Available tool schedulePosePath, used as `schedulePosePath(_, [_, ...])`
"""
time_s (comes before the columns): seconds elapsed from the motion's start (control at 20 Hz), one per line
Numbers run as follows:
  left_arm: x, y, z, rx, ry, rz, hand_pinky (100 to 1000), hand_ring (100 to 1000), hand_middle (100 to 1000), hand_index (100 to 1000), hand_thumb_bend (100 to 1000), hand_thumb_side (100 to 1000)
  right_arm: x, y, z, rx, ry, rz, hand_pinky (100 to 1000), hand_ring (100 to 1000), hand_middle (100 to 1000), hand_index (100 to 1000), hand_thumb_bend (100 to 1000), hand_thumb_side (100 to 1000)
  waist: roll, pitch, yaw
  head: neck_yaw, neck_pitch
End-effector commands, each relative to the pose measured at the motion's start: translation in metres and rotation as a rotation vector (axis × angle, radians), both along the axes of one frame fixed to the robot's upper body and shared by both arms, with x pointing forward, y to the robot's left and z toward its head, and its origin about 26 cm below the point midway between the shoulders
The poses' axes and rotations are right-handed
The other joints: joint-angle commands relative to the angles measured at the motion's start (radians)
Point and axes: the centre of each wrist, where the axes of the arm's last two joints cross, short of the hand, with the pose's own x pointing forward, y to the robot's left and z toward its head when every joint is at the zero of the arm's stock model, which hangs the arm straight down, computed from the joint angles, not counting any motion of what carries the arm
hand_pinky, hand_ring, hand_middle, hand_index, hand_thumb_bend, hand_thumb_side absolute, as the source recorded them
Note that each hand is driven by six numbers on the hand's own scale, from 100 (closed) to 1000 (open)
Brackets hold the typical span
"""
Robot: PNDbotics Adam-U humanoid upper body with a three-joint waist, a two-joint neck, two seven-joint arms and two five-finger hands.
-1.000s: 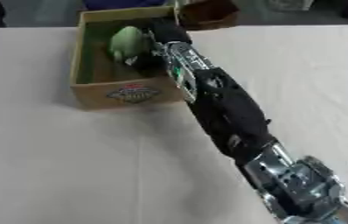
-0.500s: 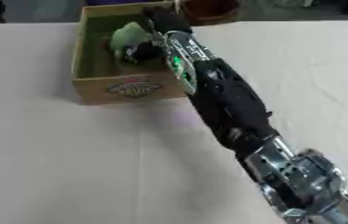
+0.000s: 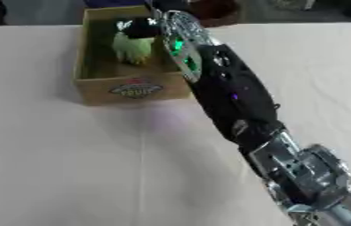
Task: Pick up objects on the table and place them in the box.
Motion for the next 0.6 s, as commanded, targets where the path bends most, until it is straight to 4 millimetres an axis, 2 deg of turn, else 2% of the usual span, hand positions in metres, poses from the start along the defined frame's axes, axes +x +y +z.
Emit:
schedulePosePath(0.05, [-0.004, 0.003, 0.006, 0.016, -0.022, 0.013, 654, 810, 786, 837, 100, 967, -0.023, -0.010, 0.036, 0.037, -0.105, 0.039, 641, 807, 748, 961, 230, 630, 0.008, -0.034, -0.006, 0.016, 0.016])
schedulePosePath(0.2, [-0.004, 0.005, 0.005, 0.015, -0.019, 0.022, 653, 810, 786, 837, 100, 966, -0.052, -0.019, 0.052, 0.086, -0.172, 0.107, 624, 792, 738, 941, 146, 645, 0.011, -0.043, -0.018, 0.032, 0.029])
schedulePosePath(0.35, [-0.004, 0.006, 0.004, 0.013, -0.016, 0.032, 653, 810, 786, 837, 100, 965, -0.090, -0.029, 0.063, 0.141, -0.250, 0.201, 596, 770, 716, 897, 100, 662, 0.014, -0.052, -0.031, 0.047, 0.040])
schedulePosePath(0.45, [-0.005, 0.007, 0.003, 0.012, -0.014, 0.037, 653, 810, 786, 837, 100, 965, -0.117, -0.037, 0.065, 0.181, -0.297, 0.264, 591, 762, 703, 875, 100, 664, 0.016, -0.055, -0.038, 0.057, 0.044])
schedulePosePath(0.6, [-0.005, 0.008, 0.002, 0.009, -0.014, 0.046, 653, 810, 785, 837, 100, 964, -0.158, -0.050, 0.062, 0.229, -0.350, 0.345, 591, 762, 699, 863, 100, 601, 0.020, -0.060, -0.046, 0.076, 0.047])
